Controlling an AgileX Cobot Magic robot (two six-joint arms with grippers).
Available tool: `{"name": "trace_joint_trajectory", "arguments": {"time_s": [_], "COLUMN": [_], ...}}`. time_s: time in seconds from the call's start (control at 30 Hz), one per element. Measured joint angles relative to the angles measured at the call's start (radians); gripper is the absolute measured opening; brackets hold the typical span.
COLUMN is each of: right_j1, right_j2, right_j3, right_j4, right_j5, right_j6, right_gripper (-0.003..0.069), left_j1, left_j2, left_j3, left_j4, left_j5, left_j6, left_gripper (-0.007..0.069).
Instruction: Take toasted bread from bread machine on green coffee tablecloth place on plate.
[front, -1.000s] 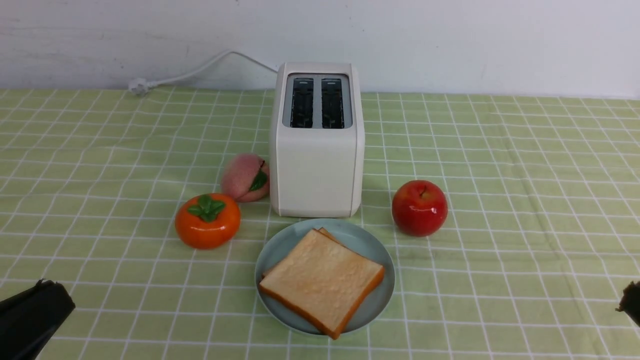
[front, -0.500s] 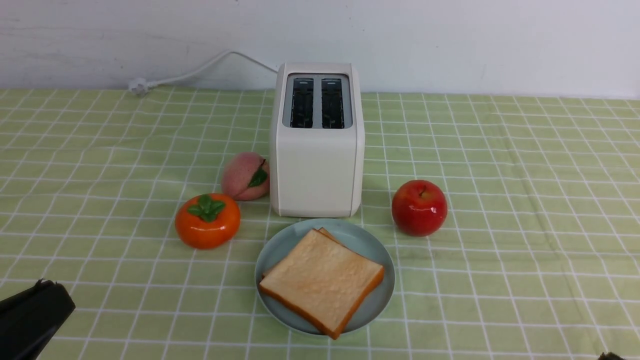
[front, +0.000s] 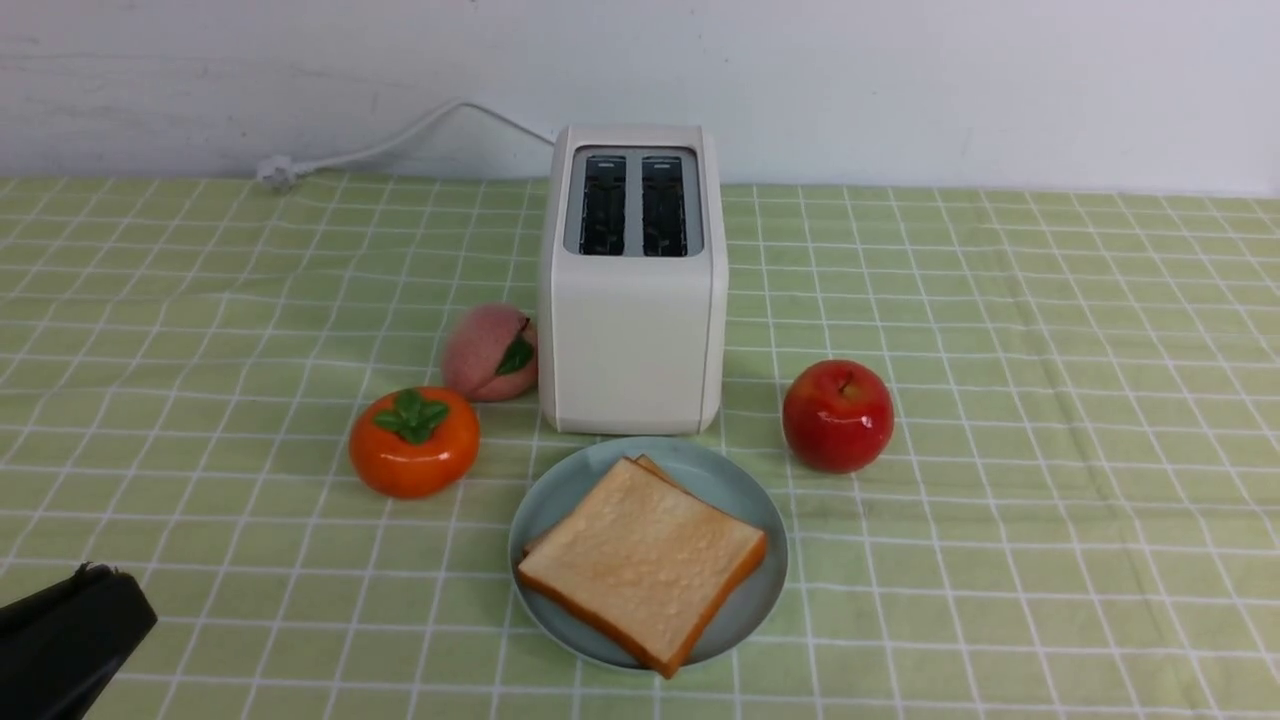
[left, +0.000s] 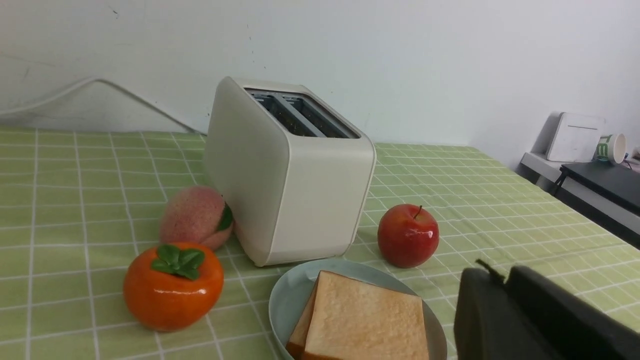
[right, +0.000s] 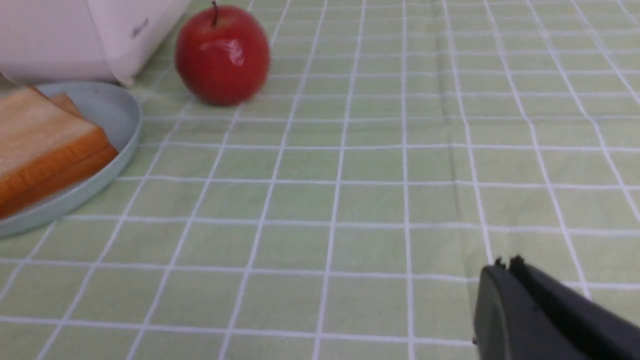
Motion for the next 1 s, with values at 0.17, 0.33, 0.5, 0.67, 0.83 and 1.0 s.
{"name": "trace_joint_trajectory", "arguments": {"time_s": [0.17, 0.33, 0.5, 0.67, 0.83, 1.0], "right_j1": [-0.011, -0.011, -0.011, -0.011, -0.011, -0.011], "right_j2": [-0.006, -0.006, -0.006, -0.006, -0.006, -0.006], "right_j3": [-0.003, -0.004, -0.004, -0.004, -0.004, -0.004], "right_j4": [-0.016, -0.018, -0.018, -0.018, -0.018, -0.018], "right_j5": [0.015, 0.017, 0.017, 0.017, 0.017, 0.018], "right_j6": [0.017, 0.019, 0.019, 0.019, 0.019, 0.019], "right_gripper": [-0.0019, -0.0019, -0.0019, -0.0017, -0.0013, -0.0009], "left_j1": [0.0, 0.0, 0.0, 0.0, 0.0, 0.0], "left_j2": [0.002, 0.003, 0.004, 0.004, 0.004, 0.004], "left_j3": [0.002, 0.002, 0.003, 0.003, 0.003, 0.003], "left_j4": [-0.001, 0.0, 0.0, 0.0, 0.0, 0.0], "left_j5": [0.016, 0.015, 0.016, 0.016, 0.016, 0.016], "left_j6": [0.0, 0.0, 0.0, 0.0, 0.0, 0.0], "left_gripper": [0.0058, 0.006, 0.0068, 0.0072, 0.0076, 0.0081]}}
